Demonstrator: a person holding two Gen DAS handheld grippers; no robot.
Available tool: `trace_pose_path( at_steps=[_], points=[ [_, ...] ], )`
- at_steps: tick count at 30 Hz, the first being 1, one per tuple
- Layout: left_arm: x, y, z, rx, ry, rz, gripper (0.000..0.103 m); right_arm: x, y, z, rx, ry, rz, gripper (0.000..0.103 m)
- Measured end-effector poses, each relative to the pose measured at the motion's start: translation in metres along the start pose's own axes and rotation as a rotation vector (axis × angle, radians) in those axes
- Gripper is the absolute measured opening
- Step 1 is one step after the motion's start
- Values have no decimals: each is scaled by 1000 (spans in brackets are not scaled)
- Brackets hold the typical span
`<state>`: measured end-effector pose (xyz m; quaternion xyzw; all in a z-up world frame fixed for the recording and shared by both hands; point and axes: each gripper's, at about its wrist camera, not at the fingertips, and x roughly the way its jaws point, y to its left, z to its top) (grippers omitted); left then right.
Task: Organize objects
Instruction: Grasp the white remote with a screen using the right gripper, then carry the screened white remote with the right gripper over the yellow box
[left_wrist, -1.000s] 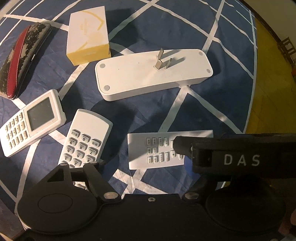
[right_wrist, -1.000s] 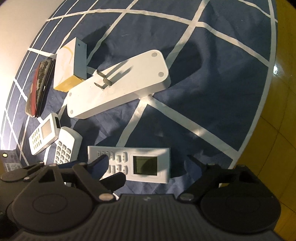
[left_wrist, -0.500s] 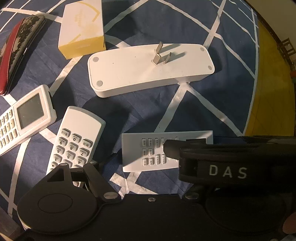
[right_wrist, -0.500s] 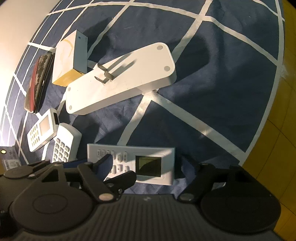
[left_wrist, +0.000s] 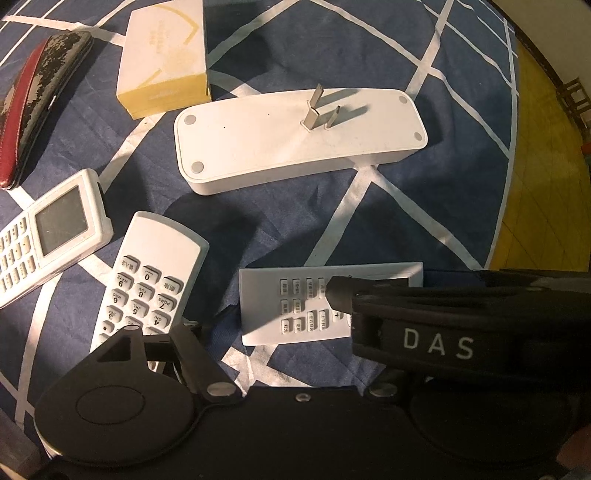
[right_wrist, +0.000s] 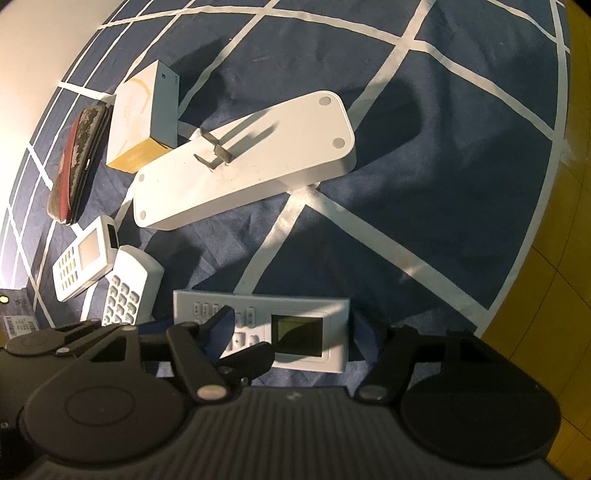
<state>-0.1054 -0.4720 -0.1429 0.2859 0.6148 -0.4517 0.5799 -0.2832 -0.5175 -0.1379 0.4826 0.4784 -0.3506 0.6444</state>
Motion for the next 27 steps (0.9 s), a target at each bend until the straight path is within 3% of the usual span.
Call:
trace_pose_path(
  at_steps=[14, 27],
  points=[
    [-41, 3, -11, -30, -81, 44, 72, -29, 22, -4, -67, -58, 41, 68],
    [-101, 35, -48, -201, -206, 124, 72, -58, 88, -17, -271, -88, 116, 68]
  ],
)
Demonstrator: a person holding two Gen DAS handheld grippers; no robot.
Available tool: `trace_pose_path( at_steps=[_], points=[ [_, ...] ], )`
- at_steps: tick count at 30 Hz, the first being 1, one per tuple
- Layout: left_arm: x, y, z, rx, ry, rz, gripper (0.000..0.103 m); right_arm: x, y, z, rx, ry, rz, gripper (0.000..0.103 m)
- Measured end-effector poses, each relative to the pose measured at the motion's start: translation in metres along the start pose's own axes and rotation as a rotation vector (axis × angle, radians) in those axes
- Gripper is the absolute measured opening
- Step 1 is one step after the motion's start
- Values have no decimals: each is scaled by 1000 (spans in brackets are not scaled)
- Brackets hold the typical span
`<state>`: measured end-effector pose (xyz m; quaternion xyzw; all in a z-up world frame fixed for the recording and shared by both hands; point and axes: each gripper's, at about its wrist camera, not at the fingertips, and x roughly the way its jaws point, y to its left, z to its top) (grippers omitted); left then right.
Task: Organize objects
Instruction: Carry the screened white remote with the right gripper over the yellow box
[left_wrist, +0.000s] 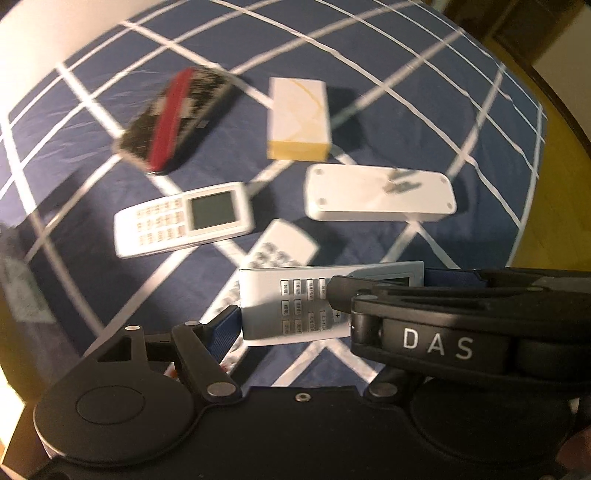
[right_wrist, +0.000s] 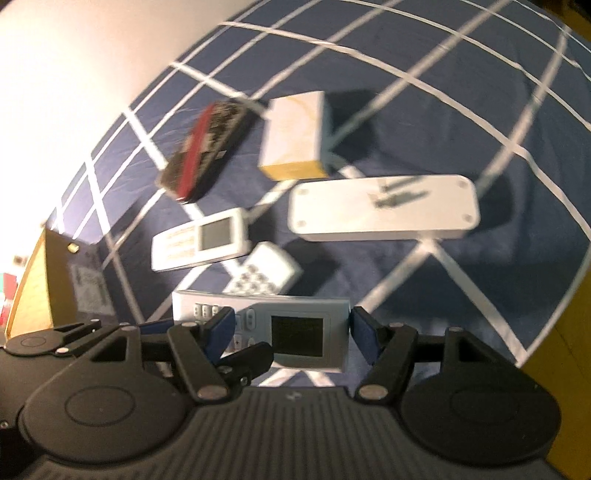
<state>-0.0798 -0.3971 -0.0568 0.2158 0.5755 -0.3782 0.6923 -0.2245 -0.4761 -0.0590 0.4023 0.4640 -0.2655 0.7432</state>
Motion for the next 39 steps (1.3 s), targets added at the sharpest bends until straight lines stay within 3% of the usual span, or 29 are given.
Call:
trace_pose_path(
  at_steps=[20, 39],
  points=[
    [-89, 113, -72, -286, -152, 133, 71, -8, 152, -32, -326, 5, 129, 68],
    [-146, 228, -156, -488, -247, 205, 71, 9, 298, -99, -547, 18, 199, 68]
  ],
)
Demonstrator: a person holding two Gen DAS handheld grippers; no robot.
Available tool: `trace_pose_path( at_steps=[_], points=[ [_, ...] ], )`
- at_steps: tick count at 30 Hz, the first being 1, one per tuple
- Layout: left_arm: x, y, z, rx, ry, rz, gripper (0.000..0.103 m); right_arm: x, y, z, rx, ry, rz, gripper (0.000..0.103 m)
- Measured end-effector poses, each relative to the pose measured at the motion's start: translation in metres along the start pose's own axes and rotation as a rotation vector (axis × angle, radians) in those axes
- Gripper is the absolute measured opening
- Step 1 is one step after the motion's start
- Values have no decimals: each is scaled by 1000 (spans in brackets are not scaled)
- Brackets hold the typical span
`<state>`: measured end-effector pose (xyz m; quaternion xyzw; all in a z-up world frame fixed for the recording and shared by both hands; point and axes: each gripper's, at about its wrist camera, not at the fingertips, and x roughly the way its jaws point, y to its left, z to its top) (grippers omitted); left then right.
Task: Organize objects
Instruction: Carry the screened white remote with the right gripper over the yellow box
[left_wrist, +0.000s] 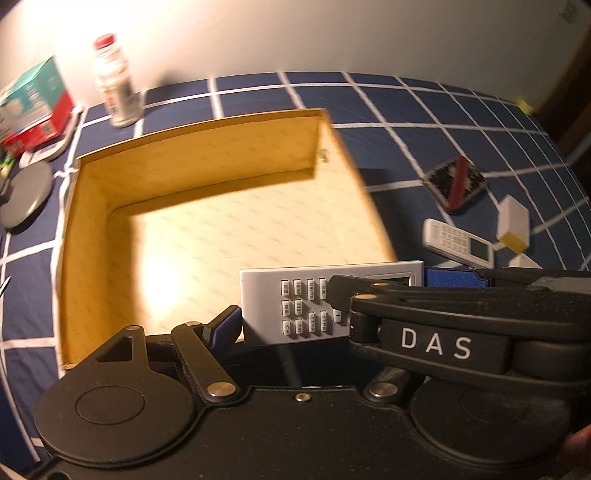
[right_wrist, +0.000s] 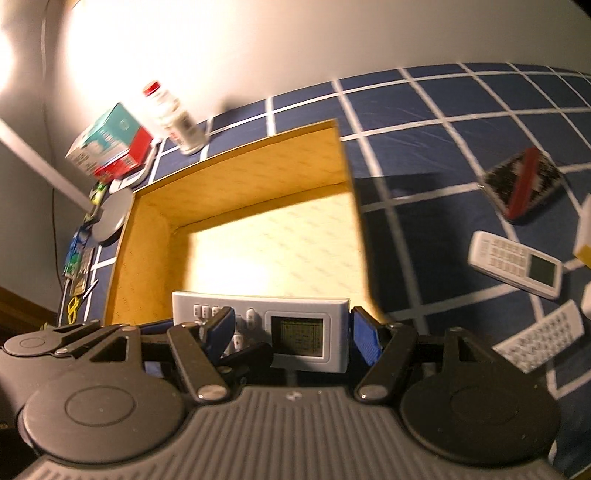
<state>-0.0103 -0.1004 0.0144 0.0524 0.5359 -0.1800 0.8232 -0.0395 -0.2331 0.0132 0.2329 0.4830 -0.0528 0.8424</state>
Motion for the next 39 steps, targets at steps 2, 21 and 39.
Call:
trace_pose_path(
  at_steps=[2, 21, 39],
  points=[
    [-2, 13, 0, -24, -3, 6, 71, 6, 13, 1, -21, 7, 5, 68],
    [25, 80, 26, -150, 10, 47, 71, 71, 63, 45, -117, 77, 44, 68],
    [98, 104, 80, -156, 87, 47, 71, 154, 44, 99, -58, 144, 37, 68]
  ],
)
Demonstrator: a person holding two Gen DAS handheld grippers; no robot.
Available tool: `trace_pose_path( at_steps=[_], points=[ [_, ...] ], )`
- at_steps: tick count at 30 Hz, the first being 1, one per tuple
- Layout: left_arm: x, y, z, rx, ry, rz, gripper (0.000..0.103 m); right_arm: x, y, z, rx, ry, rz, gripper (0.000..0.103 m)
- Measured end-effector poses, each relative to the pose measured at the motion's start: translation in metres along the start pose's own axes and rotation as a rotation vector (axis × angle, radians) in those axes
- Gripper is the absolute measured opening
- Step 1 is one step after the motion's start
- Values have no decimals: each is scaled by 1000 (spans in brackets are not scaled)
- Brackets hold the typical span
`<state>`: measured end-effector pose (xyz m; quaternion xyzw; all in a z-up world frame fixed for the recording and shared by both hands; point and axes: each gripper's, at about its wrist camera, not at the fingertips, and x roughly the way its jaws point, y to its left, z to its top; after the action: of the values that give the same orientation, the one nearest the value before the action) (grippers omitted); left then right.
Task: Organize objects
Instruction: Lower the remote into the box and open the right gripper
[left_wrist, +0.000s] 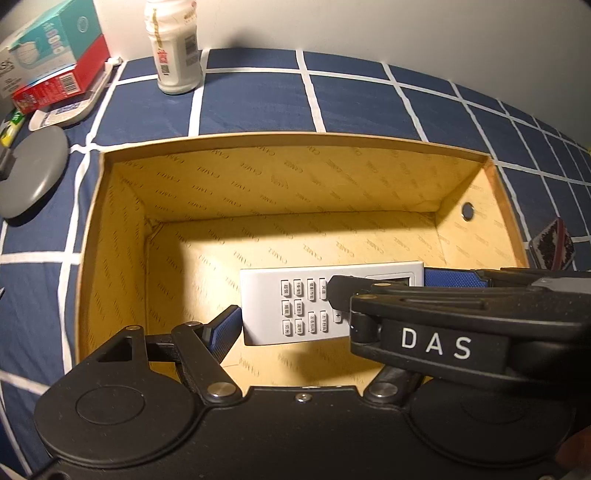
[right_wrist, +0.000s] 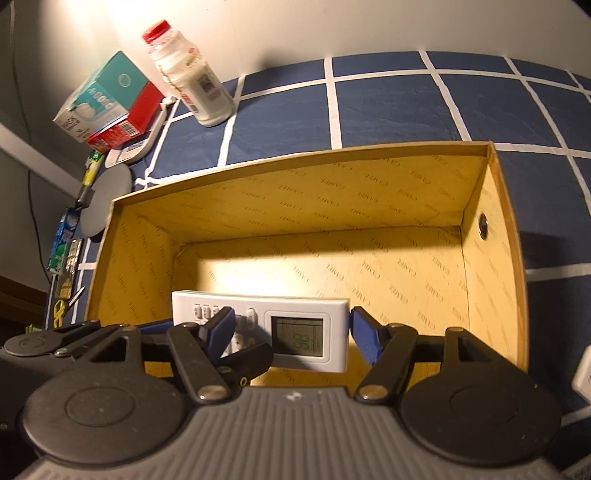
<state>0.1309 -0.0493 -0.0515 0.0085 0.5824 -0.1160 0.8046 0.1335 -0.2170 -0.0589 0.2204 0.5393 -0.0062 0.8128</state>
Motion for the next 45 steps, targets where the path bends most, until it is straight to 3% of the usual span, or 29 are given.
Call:
trace_pose_path(
  at_steps=[17, 45],
  points=[
    [53, 22, 40, -43, 20, -21, 71, 57, -12, 44, -14, 34, -20, 68],
    [78, 33, 54, -71, 51, -58, 72, 84, -17, 59, 24, 53, -45, 69]
  ],
)
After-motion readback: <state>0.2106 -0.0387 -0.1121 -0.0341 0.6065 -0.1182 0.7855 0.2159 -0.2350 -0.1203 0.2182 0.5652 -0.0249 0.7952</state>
